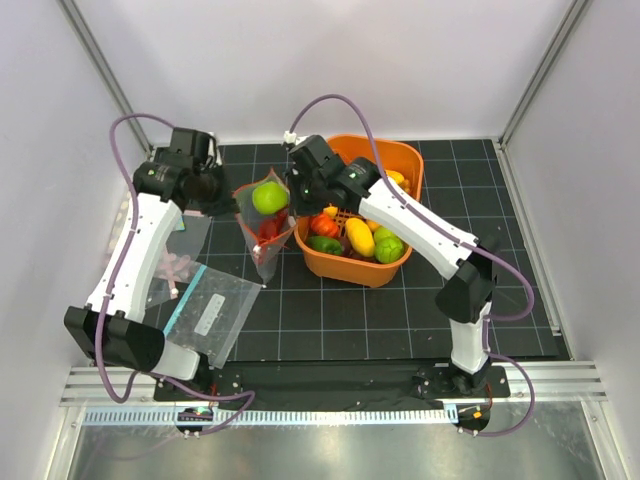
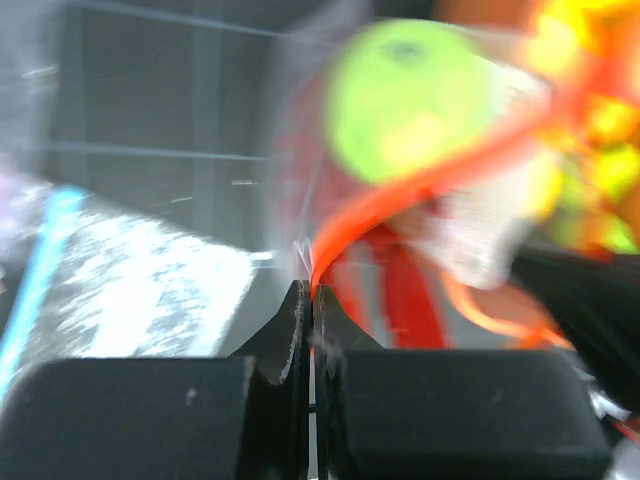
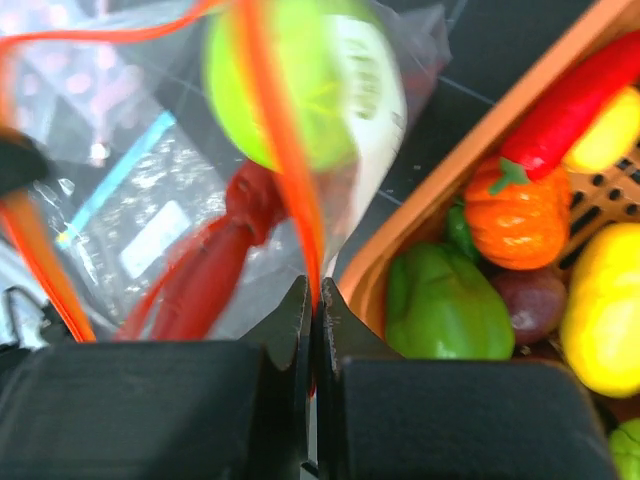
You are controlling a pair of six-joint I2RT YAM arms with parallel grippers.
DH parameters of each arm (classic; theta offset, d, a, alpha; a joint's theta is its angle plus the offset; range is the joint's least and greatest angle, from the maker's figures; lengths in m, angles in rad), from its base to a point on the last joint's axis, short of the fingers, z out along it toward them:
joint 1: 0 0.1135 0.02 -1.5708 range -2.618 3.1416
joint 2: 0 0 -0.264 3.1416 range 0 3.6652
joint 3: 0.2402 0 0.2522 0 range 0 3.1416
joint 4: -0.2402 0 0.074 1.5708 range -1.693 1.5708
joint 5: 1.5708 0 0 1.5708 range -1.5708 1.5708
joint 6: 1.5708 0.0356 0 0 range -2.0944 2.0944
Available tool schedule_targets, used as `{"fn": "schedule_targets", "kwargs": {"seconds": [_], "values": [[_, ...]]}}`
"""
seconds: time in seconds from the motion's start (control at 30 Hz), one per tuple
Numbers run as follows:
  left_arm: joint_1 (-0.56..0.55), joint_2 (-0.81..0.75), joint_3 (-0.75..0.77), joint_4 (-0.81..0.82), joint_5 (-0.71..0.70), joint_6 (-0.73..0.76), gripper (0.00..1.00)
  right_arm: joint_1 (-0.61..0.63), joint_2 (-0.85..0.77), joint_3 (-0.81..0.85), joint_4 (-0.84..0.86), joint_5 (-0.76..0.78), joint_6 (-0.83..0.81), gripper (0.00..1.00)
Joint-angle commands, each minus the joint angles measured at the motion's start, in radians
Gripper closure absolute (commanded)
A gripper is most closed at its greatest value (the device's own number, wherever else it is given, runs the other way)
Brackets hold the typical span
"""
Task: Place the food in the zip-top bag and seal the zipper
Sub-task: Adjust the zipper food storage bag at the center of the board, then pick up the fake vegetable from the bin.
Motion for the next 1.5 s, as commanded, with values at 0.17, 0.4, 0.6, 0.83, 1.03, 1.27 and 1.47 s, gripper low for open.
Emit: {"fn": "schedule_targets", "kwargs": {"seconds": [0.17, 0.4, 0.6, 0.83, 1.03, 1.27, 1.47], "values": [[0.043, -0.070, -0.005, -0.039, -0.067, -0.002, 1.00, -0.016, -0.038, 0.004, -0.015, 0.075, -0.009, 0.99], [0.040, -0.069, 0.076, -0.037, -0.102, 0.044, 1.00, -0.018, 0.010, 0.046, 0.009, -0.061, -0.007, 0.61], [0.037, -0.057, 0.076, 0.015, -0.064, 0.096, 1.00, -0.071, -0.034, -0.032, 0.075, -0.110, 0.057, 0.41], [0.035, -0.098, -0.072, 0.150, 0.054, 0.044, 1.00, -0.188, -0.143, -0.204, 0.167, -0.133, 0.123, 0.39], [0.035, -0.098, -0.077, 0.153, 0.065, 0.060, 1.00, -0.278, -0.108, -0.220, 0.140, -0.114, 0.148, 0.42], [0.035, -0.110, -0.100, 0.185, 0.122, 0.054, 1.00, -0.303, 0.031, -0.109, 0.095, -0.096, 0.175, 0.43], [0.035, -0.119, -0.112, 0.202, 0.168, 0.033, 1.00, -0.306, 0.133, -0.071, 0.109, -0.104, 0.328, 0.45]]}}
